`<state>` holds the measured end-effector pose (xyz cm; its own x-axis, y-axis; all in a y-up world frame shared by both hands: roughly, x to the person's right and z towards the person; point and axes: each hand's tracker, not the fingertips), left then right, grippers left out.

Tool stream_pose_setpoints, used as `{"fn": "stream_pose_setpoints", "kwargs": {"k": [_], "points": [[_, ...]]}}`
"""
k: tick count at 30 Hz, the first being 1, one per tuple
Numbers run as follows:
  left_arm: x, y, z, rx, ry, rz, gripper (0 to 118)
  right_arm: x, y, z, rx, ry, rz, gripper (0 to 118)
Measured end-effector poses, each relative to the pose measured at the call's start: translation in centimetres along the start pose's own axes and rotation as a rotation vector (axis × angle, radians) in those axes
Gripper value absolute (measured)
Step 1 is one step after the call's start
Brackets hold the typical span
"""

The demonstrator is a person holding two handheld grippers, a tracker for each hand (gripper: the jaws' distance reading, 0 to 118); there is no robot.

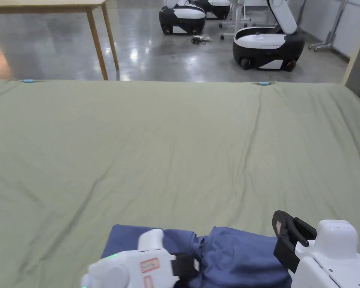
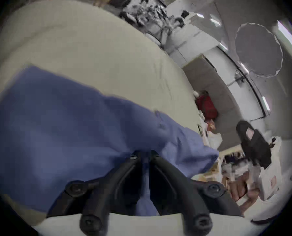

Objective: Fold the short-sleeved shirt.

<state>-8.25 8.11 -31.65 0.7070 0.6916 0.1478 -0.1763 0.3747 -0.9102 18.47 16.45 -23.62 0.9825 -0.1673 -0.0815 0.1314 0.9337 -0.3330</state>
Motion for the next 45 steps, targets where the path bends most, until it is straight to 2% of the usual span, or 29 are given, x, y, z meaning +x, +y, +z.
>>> {"fn": "stream_pose_setpoints", "kwargs": {"k": [2,5,10,11,13,14,15,19,23,25,26,27,29,30,31,32,34,40,45], "points": [[1.1,-0.1,-0.1,0.015,0.041,-0.030,8,-0.2,0.0,0.0,-0.005,-0.008,0.009,5],[0.7,0.6,3.1,0.077,0.049,-0.060,8,-0.7,0.2,0.1,-0.009,-0.008,0.010,5],[-2.9,2.0,12.0,0.251,0.123,-0.074,9,-2.3,0.1,-0.8,-0.015,0.011,0.006,6],[-4.3,2.2,13.7,0.259,0.150,-0.064,15,-2.7,0.0,-1.1,-0.020,0.020,0.000,6],[-7.3,2.8,15.9,0.258,0.180,-0.029,93,-3.5,-0.1,-1.5,-0.027,0.031,-0.005,6],[-9.0,2.9,16.4,0.248,0.190,0.016,115,-3.9,-0.1,-1.7,-0.030,0.037,-0.004,6],[-10.7,2.9,17.1,0.259,0.170,0.081,117,-4.4,-0.1,-1.9,-0.034,0.041,-0.001,6],[-16.9,3.8,16.7,0.155,-0.037,0.320,117,-5.8,0.1,-2.2,-0.037,0.055,0.004,6],[-19.8,4.3,14.4,0.094,-0.447,0.536,117,-6.6,0.7,-2.3,-0.031,0.047,0.024,6],[-18.6,4.1,11.7,0.026,-0.529,0.533,117,-6.7,1.1,-2.3,-0.026,0.041,0.024,6],[-17.3,4.1,10.1,-0.006,-0.519,0.501,117,-6.8,1.3,-2.2,-0.022,0.036,0.020,6],[-16.5,4.1,9.4,0.019,-0.448,0.471,116,-6.8,1.4,-2.2,-0.021,0.029,0.019,6],[-14.9,4.4,8.6,0.078,-0.365,0.450,110,-6.9,1.7,-2.1,-0.020,0.014,0.021,6],[-14.7,4.5,8.5,0.095,-0.336,0.457,78,-6.8,1.8,-1.9,-0.019,0.009,0.023,6],[-14.5,4.5,7.8,0.090,-0.239,0.457,25,-6.8,1.8,-1.7,-0.018,0.004,0.026,6],[-14.7,4.0,7.4,0.099,-0.138,0.442,15,-6.8,1.9,-1.6,-0.018,0.002,0.030,6],[-15.4,3.6,7.9,0.110,-0.242,0.449,14,-6.8,2.0,-1.4,-0.021,-0.007,0.041,6],[-15.1,4.9,15.6,0.283,0.018,0.292,14,-6.5,2.0,-1.1,-0.022,-0.009,0.039,6],[-12.3,6.1,20.8,0.395,0.358,0.051,14,-6.8,1.4,-1.2,-0.036,0.015,0.041,6]]}}
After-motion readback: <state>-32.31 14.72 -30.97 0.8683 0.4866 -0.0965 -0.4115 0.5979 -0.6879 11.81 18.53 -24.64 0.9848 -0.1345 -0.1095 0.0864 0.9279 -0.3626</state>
